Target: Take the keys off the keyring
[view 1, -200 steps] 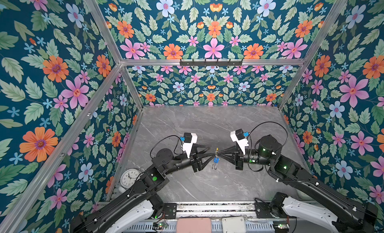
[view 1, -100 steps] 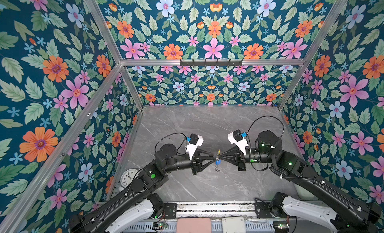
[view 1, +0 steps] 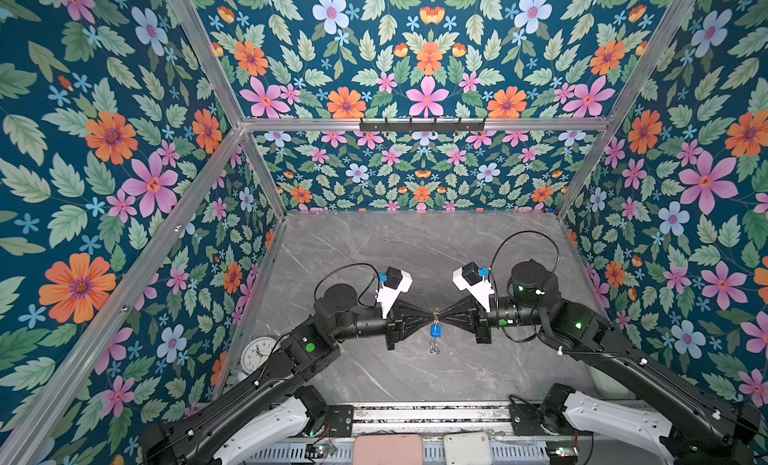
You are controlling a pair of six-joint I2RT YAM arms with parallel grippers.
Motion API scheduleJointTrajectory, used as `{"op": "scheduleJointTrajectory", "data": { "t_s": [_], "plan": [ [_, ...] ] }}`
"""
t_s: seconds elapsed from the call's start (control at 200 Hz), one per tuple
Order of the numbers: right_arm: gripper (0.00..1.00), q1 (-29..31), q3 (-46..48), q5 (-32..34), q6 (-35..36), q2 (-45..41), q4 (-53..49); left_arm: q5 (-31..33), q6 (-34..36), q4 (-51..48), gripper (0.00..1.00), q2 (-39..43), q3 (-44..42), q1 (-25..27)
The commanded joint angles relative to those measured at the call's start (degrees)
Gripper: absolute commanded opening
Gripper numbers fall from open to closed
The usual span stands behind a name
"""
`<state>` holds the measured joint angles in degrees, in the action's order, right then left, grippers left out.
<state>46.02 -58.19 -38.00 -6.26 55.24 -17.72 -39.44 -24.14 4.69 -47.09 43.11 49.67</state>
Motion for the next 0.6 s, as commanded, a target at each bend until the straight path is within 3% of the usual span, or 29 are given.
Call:
{"op": "scheduleJointTrajectory", "data": {
  "t_s": [0.0, 0.27, 0.54, 0.595],
  "plan": [
    [0.0, 0.0, 0.0, -0.8, -0.2, 0.1, 1.7, -1.5, -0.5, 2.9, 0.09, 0.0, 0.0, -0.1],
    [0.0, 0.0, -0.1, -0.5, -0.5, 0.1, 2.4, -3.0, -1.7, 5.5, 0.0, -0.4, -0.8, 0.0],
    [0.0, 0.0, 0.3, 0.4, -1.8, -0.1, 3.9, -1.3, -2.0, 8.2, 0.0, 0.9, -2.1, 0.0],
    [0.06, 0.0, 0.3, 1.0, -2.1, -0.4, 4.2, -0.8, -2.2, 8.6, 0.0, 1.1, -2.4, 0.0]
  ]
}}
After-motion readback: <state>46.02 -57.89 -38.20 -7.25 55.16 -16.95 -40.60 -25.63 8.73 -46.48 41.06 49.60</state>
